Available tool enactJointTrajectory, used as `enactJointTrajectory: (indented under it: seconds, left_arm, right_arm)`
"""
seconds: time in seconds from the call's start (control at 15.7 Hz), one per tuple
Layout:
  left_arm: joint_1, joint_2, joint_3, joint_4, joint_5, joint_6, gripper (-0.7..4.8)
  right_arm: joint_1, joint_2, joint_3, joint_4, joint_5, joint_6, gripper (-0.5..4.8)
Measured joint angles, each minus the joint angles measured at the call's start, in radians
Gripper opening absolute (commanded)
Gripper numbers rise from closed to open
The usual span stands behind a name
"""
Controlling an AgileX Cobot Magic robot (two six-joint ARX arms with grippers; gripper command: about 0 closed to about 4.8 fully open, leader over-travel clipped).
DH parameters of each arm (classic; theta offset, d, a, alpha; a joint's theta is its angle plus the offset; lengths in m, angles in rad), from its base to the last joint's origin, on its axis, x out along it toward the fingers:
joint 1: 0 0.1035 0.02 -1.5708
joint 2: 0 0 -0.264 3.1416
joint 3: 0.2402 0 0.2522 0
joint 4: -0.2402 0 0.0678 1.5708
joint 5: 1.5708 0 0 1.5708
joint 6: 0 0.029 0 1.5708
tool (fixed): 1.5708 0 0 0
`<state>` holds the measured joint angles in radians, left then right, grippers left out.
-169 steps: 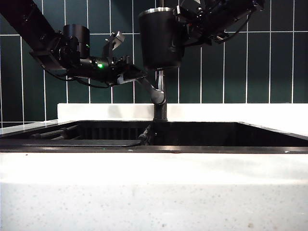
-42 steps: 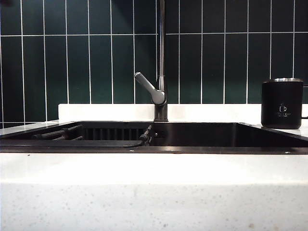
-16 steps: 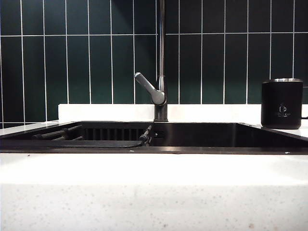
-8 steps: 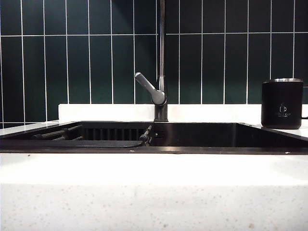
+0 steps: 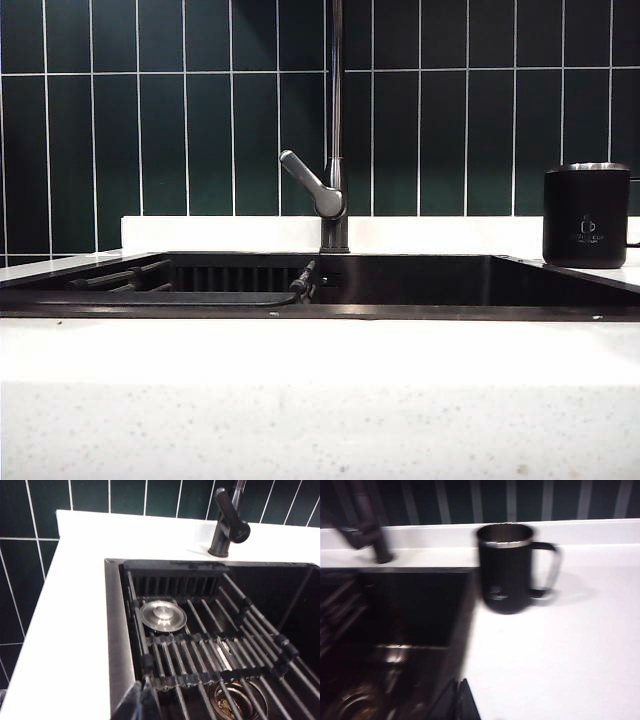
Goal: Pick up the mug next to the sink, go to the faucet to get some water, pour the water into the sink, and finally put the mug back to its place.
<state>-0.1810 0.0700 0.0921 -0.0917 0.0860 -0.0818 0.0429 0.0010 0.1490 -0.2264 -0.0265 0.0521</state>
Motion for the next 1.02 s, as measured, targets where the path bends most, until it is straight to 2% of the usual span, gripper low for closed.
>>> enactJointTrajectory:
  seconds: [0.32, 0.83, 1.02]
  left_arm:
    - [0.000, -0.004, -0.040, 0.089, 0.000, 0.000, -0.06]
    - [0.000, -0.004, -0.089, 0.079, -0.019, 0.005, -0.06]
    - [0.000, -0.005, -0.089, 0.088, -0.049, 0.040, -0.06]
  right_arm:
    - [0.006, 0.000, -0.044, 0.019, -0.013, -0.016, -0.01]
    - [0.006, 0.000, -0.116, 0.056, -0.017, -0.049, -0.01]
    - [0.005, 0.000, -0.117, 0.087, 0.046, -0.050, -0.01]
